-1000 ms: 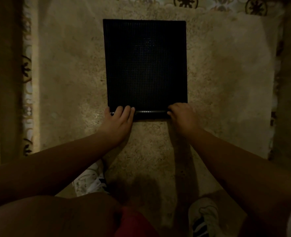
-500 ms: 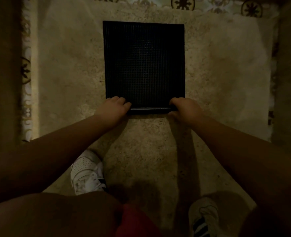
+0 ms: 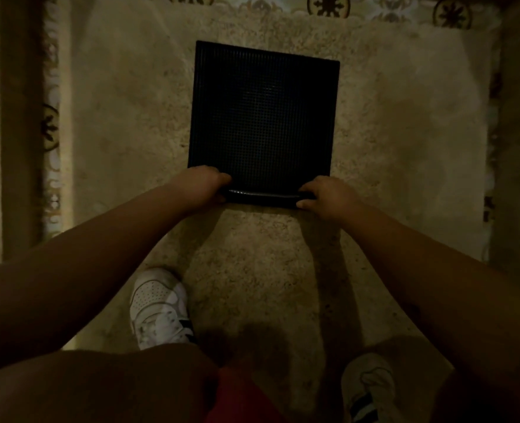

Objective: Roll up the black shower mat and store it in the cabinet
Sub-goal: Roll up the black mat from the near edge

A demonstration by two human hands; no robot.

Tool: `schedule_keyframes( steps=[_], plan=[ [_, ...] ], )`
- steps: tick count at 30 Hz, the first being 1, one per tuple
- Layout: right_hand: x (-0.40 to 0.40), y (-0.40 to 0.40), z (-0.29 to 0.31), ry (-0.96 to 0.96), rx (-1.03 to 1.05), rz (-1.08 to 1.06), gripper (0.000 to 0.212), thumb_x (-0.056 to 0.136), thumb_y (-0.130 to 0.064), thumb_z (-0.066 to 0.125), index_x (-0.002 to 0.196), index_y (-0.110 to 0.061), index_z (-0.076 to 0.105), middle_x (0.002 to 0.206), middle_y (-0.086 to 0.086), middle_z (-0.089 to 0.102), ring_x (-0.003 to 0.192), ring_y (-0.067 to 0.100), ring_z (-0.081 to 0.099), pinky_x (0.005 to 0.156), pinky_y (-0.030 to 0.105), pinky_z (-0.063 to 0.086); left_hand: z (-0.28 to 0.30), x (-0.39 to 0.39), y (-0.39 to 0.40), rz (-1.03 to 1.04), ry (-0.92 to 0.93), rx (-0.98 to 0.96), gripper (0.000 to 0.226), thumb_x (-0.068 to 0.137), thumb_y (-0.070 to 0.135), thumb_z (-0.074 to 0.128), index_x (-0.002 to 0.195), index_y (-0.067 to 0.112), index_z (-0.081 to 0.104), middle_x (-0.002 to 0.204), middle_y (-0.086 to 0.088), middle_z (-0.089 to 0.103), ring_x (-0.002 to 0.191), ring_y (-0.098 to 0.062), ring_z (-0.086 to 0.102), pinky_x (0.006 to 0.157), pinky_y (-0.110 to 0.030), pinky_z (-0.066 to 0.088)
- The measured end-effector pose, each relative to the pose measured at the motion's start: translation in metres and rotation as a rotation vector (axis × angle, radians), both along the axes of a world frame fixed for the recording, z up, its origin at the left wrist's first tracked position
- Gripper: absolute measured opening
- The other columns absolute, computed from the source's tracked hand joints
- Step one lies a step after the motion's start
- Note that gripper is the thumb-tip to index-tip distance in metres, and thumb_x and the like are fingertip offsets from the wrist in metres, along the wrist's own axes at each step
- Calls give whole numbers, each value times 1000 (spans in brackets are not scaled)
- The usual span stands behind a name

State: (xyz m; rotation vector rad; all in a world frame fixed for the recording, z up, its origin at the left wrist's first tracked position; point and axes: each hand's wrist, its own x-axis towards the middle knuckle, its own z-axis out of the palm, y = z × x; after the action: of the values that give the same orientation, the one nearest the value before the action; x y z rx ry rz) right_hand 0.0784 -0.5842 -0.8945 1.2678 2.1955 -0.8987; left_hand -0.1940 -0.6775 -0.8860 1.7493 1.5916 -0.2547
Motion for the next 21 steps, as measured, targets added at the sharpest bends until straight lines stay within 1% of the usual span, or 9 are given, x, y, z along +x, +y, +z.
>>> schedule_keyframes(
  steps=[3, 5, 9, 11, 14, 16, 18, 19, 21],
  plan=[
    [-3, 4, 0, 20, -30, -135, 47, 80, -35, 73, 122, -19, 58, 113, 6, 62, 91, 19, 56, 74, 33, 47, -2, -3, 1, -3, -19, 40, 41, 86, 16, 69, 125, 7, 62, 123, -20, 50, 112, -38, 49, 94, -41, 43],
    [-4, 6, 0, 19, -31, -219, 44, 77, -35, 77, 114, -21, 58, 107, 5, 61, 87, 20, 57, 71, 35, 50, 1, -9, 0, -4, -29, 105, 47, 84, 18, 71, 128, 8, 60, 124, -20, 49, 112, -39, 50, 94, -43, 45],
    [-4, 7, 1, 23, -16, -283, 30, 73, -35, 79, 87, -22, 56, 95, 4, 59, 79, 21, 56, 65, 36, 51, 6, -10, -15, -164, 58, 363, 47, 84, 19, 69, 129, 9, 58, 118, -21, 59, 102, -41, 56, 78, -50, 50],
    [-3, 7, 2, 11, -15, -272, 29, 73, -37, 79, 82, -24, 55, 89, 1, 59, 76, 18, 55, 62, 35, 50, 6, -3, -25, -211, 92, 370, 46, 86, 15, 65, 131, 11, 57, 119, -18, 61, 101, -39, 59, 78, -49, 50],
    [-3, 8, 3, 20, -3, -293, 28, 71, -39, 80, 78, -27, 55, 83, -4, 57, 72, 14, 53, 53, 29, 39, 9, -1, -31, -173, 112, 347, 54, 88, 11, 63, 140, 13, 49, 125, -17, 62, 100, -40, 62, 72, -47, 54],
    [-2, 8, 1, 51, -5, -351, 29, 70, -37, 81, 75, -27, 55, 82, -4, 57, 72, 14, 54, 52, 28, 37, 9, -2, -31, -164, 104, 370, 53, 85, 6, 66, 137, 10, 53, 125, -20, 64, 99, -41, 65, 70, -47, 56],
    [-2, 8, -1, 71, -28, -396, 29, 70, -35, 82, 73, -24, 55, 81, -3, 57, 74, 15, 55, 54, 29, 41, 7, -1, -31, -143, 80, 397, 49, 82, 4, 70, 130, 5, 59, 124, -24, 64, 101, -44, 65, 76, -51, 56],
    [-2, 7, -1, 86, -36, -410, 28, 71, -33, 81, 73, -22, 56, 82, -2, 58, 76, 17, 56, 56, 30, 44, 4, 1, -32, -127, 88, 390, 48, 85, 5, 67, 132, 5, 57, 129, -24, 60, 109, -44, 62, 86, -53, 52],
    [-1, 5, -1, 125, 12, -392, 22, 75, -34, 78, 80, -19, 63, 87, 1, 59, 82, 19, 57, 64, 31, 46, -4, 5, -32, -121, 144, 333, 51, 95, 12, 53, 144, 9, 41, 146, -20, 45, 130, -39, 47, 106, -51, 37]
  ],
)
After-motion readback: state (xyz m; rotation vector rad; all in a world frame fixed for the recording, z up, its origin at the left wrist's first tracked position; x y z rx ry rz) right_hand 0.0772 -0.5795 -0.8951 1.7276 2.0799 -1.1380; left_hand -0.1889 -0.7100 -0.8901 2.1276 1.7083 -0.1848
